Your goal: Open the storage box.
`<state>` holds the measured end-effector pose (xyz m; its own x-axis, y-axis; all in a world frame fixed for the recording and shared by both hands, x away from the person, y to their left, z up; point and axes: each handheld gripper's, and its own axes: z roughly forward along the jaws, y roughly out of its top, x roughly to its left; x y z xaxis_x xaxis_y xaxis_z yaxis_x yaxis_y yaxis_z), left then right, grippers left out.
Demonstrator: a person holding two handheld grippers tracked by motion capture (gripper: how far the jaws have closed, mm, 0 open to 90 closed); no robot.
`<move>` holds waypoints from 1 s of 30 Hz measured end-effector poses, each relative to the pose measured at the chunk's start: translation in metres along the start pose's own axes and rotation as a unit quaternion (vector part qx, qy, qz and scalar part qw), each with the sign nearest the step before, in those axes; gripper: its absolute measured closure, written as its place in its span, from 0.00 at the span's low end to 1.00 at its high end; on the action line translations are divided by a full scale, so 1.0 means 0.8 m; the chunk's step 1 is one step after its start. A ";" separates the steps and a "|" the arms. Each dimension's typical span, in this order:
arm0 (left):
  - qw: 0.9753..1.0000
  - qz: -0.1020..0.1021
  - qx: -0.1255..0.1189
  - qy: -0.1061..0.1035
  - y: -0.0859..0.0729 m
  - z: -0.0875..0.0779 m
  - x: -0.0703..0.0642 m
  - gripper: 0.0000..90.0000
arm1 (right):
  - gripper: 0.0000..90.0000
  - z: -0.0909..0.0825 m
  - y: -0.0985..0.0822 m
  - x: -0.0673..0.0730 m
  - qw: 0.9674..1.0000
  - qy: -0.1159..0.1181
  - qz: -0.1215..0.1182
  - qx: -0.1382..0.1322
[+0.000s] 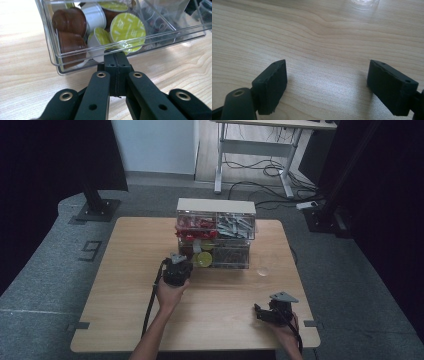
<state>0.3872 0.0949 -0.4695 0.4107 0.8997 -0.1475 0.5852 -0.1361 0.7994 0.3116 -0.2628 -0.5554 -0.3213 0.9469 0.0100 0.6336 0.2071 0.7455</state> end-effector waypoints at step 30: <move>1.000 0.001 -0.023 -0.009 0.029 -0.013 -0.003 1.00 | 0.19 0.000 0.000 0.000 1.000 0.000 -0.001 -0.001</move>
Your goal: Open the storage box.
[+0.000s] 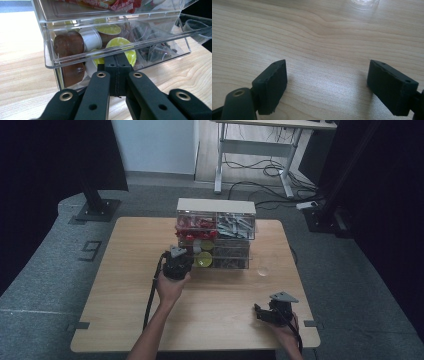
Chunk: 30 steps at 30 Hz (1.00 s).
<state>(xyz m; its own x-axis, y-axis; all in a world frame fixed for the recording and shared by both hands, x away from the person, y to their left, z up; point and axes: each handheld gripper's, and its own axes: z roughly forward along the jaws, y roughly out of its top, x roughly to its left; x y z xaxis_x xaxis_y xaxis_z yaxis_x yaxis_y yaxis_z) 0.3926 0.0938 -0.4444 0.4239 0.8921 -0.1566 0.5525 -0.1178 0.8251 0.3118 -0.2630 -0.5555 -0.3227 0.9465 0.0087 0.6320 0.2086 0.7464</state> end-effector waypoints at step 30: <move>1.000 -0.014 -0.016 -0.004 0.031 -0.006 0.009 1.00 | 0.19 0.000 0.000 0.000 1.000 0.000 0.000 0.001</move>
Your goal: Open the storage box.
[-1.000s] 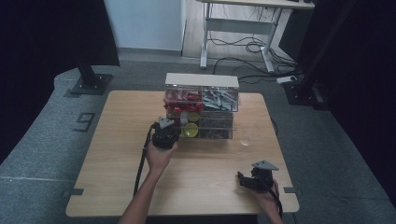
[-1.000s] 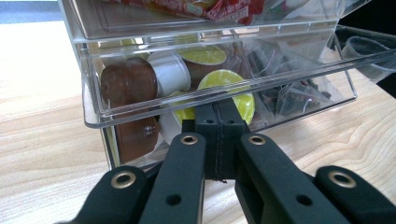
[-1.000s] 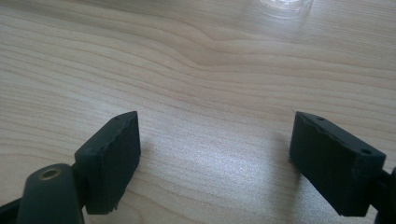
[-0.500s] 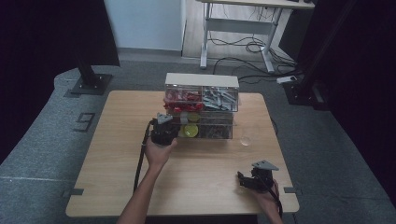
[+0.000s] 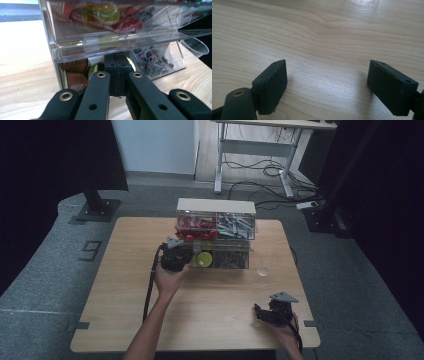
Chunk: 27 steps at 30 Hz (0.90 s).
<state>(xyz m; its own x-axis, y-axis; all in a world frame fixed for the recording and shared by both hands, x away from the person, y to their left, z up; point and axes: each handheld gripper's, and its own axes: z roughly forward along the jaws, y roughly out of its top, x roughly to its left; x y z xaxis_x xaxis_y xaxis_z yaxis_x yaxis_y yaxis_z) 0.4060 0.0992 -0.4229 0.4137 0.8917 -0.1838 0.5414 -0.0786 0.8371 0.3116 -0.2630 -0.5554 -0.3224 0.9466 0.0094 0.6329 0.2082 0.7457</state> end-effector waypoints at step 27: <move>1.000 -0.002 -0.007 0.001 0.017 -0.003 0.003 1.00 | 0.19 0.000 0.000 0.000 1.000 0.000 0.000 0.000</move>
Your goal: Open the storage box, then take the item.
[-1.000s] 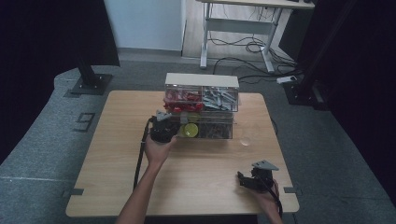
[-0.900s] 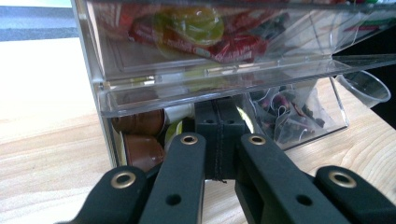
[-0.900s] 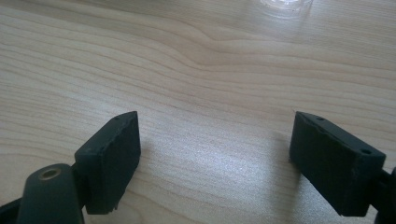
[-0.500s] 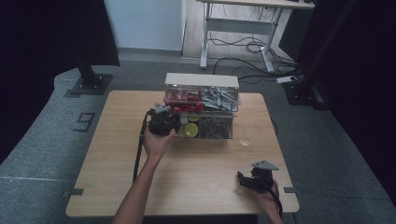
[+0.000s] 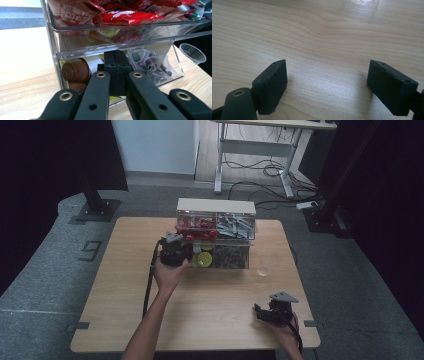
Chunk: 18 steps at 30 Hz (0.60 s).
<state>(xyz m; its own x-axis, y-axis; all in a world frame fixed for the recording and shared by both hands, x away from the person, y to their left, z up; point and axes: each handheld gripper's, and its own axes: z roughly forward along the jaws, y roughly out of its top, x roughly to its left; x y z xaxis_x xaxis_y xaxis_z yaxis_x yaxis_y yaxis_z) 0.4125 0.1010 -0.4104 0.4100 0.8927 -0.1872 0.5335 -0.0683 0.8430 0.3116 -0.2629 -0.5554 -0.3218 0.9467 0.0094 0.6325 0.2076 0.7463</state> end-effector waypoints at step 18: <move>1.000 0.008 0.010 0.002 0.000 -0.001 0.007 1.00 | 0.33 -0.003 0.001 0.007 1.000 -0.010 -0.009 -0.021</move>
<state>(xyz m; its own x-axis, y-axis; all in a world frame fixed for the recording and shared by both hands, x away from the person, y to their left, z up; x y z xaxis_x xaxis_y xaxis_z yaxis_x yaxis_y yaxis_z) 0.4140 0.1065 -0.4110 0.4147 0.8936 -0.1719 0.5423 -0.0910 0.8352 0.3085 -0.2577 -0.5533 -0.3182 0.9479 -0.0169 0.5968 0.2141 0.7733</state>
